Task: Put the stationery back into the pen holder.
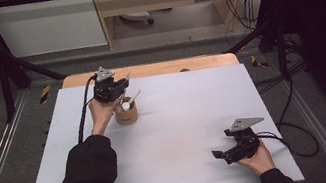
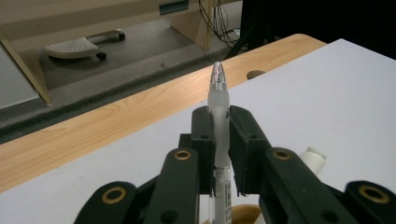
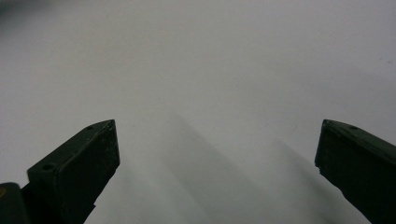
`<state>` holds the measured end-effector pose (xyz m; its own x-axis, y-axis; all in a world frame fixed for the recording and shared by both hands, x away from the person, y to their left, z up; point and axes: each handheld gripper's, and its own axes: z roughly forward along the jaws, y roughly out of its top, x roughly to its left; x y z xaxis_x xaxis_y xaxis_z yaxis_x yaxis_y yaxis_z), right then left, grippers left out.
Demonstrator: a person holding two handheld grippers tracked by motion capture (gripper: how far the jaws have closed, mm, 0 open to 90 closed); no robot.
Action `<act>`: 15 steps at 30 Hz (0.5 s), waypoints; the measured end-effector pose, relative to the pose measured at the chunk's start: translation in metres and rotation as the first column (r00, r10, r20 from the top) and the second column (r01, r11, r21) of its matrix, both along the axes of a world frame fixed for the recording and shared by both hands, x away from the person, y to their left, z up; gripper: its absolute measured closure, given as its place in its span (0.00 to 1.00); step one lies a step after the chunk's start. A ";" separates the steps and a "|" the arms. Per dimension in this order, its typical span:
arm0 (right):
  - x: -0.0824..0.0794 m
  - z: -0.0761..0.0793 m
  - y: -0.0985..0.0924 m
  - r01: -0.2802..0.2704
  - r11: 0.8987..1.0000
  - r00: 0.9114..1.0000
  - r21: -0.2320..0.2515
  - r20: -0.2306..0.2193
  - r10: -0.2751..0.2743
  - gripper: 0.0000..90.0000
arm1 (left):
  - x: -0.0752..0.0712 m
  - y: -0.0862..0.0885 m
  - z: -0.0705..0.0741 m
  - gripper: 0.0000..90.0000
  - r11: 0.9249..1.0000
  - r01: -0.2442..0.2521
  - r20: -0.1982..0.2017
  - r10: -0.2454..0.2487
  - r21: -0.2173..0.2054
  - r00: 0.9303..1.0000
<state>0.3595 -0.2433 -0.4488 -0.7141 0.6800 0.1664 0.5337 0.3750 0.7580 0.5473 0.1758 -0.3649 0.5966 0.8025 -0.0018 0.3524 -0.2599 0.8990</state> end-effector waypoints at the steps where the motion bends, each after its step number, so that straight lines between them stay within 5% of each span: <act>1: 0.000 0.000 0.000 0.000 1.000 1.000 -0.001 -0.001 0.000 0.01 | 0.001 0.000 -0.001 0.89 1.000 0.001 0.003 -0.001 0.002 1.000; 5: 0.000 0.000 0.000 -0.002 1.000 1.000 -0.003 0.000 0.002 0.01 | 0.002 -0.003 -0.004 0.89 1.000 0.006 0.012 -0.006 0.005 1.000; 15: 0.000 0.000 0.000 -0.003 1.000 1.000 -0.001 0.000 0.003 0.01 | 0.000 -0.001 -0.014 0.89 1.000 0.020 -0.059 -0.018 0.018 0.998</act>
<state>0.3598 -0.2433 -0.4489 -0.7163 0.6778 0.1658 0.5327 0.3777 0.7573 0.5472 0.1747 -0.3791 0.6110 0.7913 -0.0226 0.3994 -0.2835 0.8719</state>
